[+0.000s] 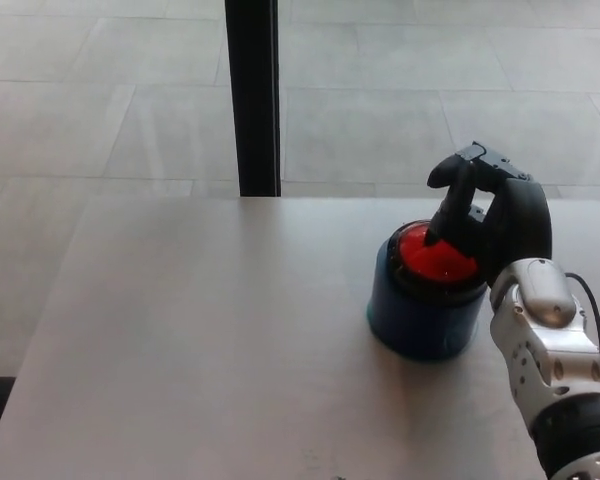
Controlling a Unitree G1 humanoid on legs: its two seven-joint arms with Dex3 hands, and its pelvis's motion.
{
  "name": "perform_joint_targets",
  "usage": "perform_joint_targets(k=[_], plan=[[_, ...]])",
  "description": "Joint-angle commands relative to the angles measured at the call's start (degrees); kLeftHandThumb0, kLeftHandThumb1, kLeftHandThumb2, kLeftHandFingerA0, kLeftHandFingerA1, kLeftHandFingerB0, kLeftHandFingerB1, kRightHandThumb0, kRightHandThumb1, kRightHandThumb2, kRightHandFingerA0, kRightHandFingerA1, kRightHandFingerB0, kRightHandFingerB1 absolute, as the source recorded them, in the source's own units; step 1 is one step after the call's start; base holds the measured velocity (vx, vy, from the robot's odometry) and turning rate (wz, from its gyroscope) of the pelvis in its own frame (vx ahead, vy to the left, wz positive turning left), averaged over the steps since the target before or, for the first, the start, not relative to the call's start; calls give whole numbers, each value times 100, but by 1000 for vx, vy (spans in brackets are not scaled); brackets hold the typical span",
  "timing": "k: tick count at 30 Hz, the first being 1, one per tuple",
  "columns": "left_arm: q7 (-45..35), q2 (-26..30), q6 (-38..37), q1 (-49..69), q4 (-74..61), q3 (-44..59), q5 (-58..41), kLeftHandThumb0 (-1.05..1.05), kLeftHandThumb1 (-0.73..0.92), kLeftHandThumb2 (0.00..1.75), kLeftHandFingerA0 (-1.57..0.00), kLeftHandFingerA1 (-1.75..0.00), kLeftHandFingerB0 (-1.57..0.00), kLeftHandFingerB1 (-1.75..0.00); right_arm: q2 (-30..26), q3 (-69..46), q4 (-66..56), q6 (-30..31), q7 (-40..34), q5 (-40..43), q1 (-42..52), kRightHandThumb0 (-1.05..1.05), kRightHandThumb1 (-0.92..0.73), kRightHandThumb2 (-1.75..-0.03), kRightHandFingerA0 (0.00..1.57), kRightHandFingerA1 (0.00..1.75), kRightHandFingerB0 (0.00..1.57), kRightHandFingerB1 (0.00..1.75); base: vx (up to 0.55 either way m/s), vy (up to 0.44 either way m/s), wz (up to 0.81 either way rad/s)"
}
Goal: The robot uses its right hand to press the red button kept in the middle of the desk
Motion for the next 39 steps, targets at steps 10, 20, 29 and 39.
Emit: perform_joint_targets(k=[10,20,29,39], plan=[[-20,69,-126,80,13,-11,44,-51,58,107,-50,-130,-37,-104,-1088,-588,-90,318,354,372,-1629,-15,-45,-136,102,175,83,154,0,0,0],[0,69,-91,101,2,76,-27,-52,58,106,-47,-130,-40,-108,-2709,-1031,16,726,493,431,-1855,-19,-45,-132,97,175,83,146,0,0,0],[15,71,-88,112,29,128,-45,-52,57,108,-50,-134,-32,-102,-3777,-1600,263,763,600,625,-1555,-10,-56,-121,97,175,82,140,0,0,0],[48,79,-77,155,-21,250,-97,-48,56,110,-56,-137,-47,-111,-4864,-3119,-278,684,95,846,531,-29,-35,-138,112,175,94,142,0,0,0]])
